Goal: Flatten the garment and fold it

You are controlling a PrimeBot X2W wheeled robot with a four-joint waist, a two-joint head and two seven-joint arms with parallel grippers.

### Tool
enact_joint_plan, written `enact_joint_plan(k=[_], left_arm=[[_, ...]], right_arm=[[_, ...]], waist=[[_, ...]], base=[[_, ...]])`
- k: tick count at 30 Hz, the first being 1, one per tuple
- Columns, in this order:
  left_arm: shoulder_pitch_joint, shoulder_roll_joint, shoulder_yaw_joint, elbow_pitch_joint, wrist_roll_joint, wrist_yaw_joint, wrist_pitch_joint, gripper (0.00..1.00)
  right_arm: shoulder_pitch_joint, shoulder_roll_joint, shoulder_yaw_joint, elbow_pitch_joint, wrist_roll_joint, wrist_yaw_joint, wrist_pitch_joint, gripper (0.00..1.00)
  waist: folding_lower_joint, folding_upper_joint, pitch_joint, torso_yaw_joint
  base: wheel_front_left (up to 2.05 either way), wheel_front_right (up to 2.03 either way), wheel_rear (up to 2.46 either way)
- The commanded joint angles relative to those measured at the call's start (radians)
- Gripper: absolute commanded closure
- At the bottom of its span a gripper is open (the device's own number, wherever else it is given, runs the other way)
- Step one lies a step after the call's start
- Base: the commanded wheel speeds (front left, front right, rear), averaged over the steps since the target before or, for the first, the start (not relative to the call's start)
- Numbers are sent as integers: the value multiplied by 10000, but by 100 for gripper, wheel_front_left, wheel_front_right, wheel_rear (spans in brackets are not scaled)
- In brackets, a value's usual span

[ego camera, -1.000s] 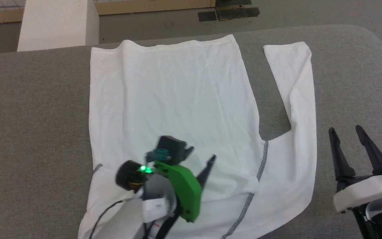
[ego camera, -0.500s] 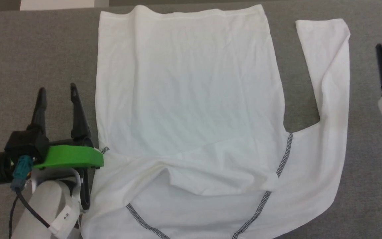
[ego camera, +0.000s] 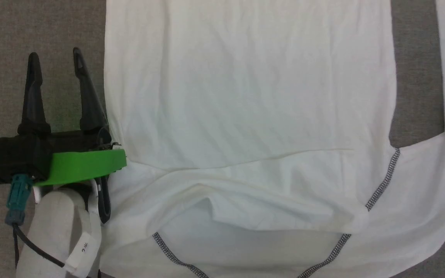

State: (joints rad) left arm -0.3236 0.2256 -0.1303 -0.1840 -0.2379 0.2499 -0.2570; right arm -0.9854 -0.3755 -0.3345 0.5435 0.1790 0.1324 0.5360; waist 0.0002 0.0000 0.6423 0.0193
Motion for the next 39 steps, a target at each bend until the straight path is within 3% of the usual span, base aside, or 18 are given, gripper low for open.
enact_joint_plan(k=[1,3,4,5,6,7,8,13,15,20,28,33,39], left_arm=[[-89,-74,78,-110,195,-71,-45,0],[-39,-172,155,-185,347,-136,-46,0],[-4,-213,196,-186,411,-178,-46,0],[17,-246,229,-181,460,-210,-46,0],[49,-286,262,-148,497,-266,-46,0],[70,-313,292,-110,530,-306,-46,0],[95,-352,342,-69,559,-351,-46,0],[405,-493,554,340,643,-558,-46,0],[851,-552,696,770,585,-756,-47,0],[1712,-321,1132,1673,316,-1119,-47,0],[2676,-244,1325,2224,76,-1332,-47,0],[2986,-226,1344,2307,-67,-1405,-45,0],[3140,-222,1299,2299,-193,-1453,8,0]], right_arm=[[-214,-31,-25,151,-118,-17,255,0],[-336,-29,-37,335,-166,-17,710,0],[-376,-27,-26,395,-180,-17,948,50],[-379,-33,24,416,-193,-17,1116,58],[-345,-49,66,424,-196,-17,1294,83],[-300,-50,99,405,-165,-17,1400,87],[-234,-56,92,337,-108,-17,1438,100],[513,-152,258,-138,165,-17,1051,100],[1419,-389,410,-784,319,-17,258,100],[2766,-731,1208,-2305,885,-17,-298,100],[4745,-707,2073,-5988,834,-17,831,100],[5747,-298,2910,-8464,733,-17,1858,100],[6154,174,5301,-10205,869,-17,2497,100]], waist=[[-2,0,888,565],[-2,0,926,552],[-2,0,924,534],[-2,0,905,515],[-2,0,845,483],[-2,0,774,455],[-2,0,671,417],[-2,0,-239,205],[-2,0,-1282,30],[-2,0,-2945,-419],[-2,0,-4551,-707],[-2,0,-5071,-765],[-2,0,-5259,-777]], base=[[0,0,0],[0,0,0],[0,0,0],[0,0,0],[0,0,0],[0,0,0],[0,0,0],[0,0,0],[0,0,0],[0,0,0],[0,0,0],[0,0,0],[0,0,0]])
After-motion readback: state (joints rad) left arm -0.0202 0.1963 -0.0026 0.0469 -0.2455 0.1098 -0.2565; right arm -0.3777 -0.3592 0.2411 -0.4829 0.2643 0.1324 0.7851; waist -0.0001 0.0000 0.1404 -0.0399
